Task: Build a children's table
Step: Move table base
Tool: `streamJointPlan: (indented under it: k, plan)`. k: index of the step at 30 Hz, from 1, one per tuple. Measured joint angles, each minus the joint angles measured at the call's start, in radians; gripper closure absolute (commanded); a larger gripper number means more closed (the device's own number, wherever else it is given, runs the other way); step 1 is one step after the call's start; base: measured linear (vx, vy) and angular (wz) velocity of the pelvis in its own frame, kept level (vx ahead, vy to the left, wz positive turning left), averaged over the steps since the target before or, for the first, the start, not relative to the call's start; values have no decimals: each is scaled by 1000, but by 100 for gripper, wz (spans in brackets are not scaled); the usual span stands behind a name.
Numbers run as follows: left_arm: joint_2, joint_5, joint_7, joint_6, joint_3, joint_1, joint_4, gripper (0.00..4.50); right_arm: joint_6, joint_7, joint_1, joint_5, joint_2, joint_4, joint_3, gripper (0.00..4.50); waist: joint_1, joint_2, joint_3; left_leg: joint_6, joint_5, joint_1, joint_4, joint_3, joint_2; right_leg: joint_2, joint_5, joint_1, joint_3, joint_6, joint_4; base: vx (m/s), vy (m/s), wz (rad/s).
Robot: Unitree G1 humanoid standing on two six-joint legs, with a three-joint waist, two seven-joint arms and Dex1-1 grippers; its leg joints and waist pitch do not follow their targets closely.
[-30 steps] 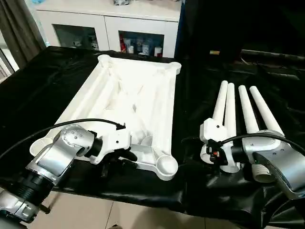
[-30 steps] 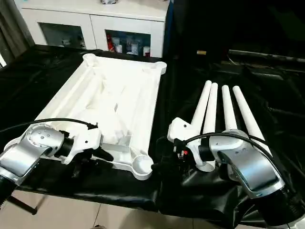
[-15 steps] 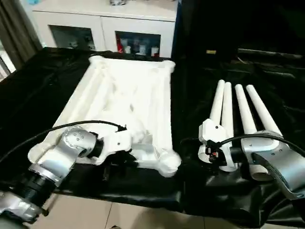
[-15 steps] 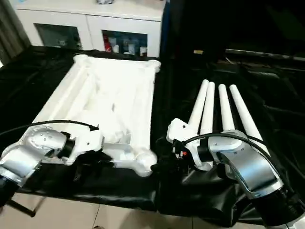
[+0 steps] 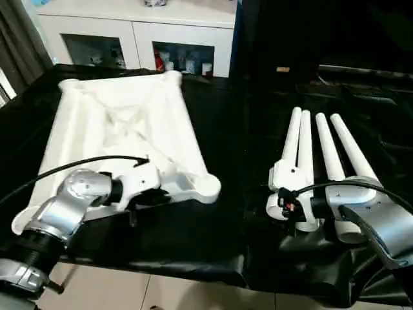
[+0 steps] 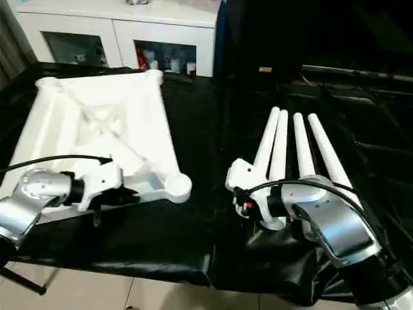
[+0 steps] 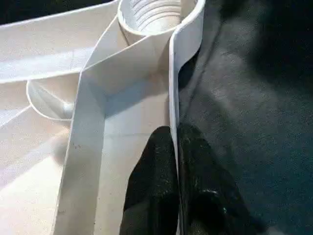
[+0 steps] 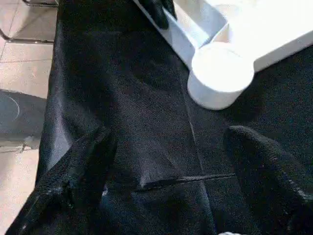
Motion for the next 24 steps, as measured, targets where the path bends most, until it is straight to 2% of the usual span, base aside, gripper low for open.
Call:
streamJointPlan:
  k: [9,10,14,16,18,21,23,24]
  plan:
    - [-6,-10,-20,-203,31,-1,113,447,-5,-14,-1,-3,17,1,3,58,9,-2,1,1,0,-3,0,0,1,0,0,-4,-1,0,0,0,0,0]
    - [-3,-14,-35,-201,33,-1,115,402,-5,-16,-1,-3,20,1,3,58,12,-2,1,0,0,-3,0,0,1,0,0,-4,-1,0,0,0,0,0]
    - [15,-77,-101,-139,69,3,76,377,4,-35,-1,8,42,1,-9,58,19,-2,1,0,0,-3,0,1,1,0,0,-5,-1,0,1,0,0,0]
    - [44,-126,-119,-85,109,5,13,352,36,-80,-5,30,92,0,-46,32,20,-2,1,-1,1,-2,0,1,1,0,0,-4,0,0,2,0,0,0]
    - [67,-158,-124,-54,146,4,-29,340,67,-128,-20,44,125,3,-75,25,19,-2,1,-2,1,-1,0,2,1,0,0,-4,0,0,3,0,0,0]
    - [82,-187,-115,-18,185,3,-59,301,111,-235,-88,45,196,53,-134,0,17,-2,1,-4,3,0,0,2,1,0,1,-4,0,-2,4,0,0,0]
    - [81,-198,-95,11,200,-2,-71,297,136,-326,-131,40,247,92,-179,0,18,-3,0,-6,3,0,-1,2,2,0,1,-4,0,-2,4,0,0,0]
    - [82,-199,-86,29,208,-2,-81,280,154,-374,-149,38,270,112,-199,0,18,-3,0,-6,4,0,-1,2,2,0,1,-4,0,-2,4,0,0,0]
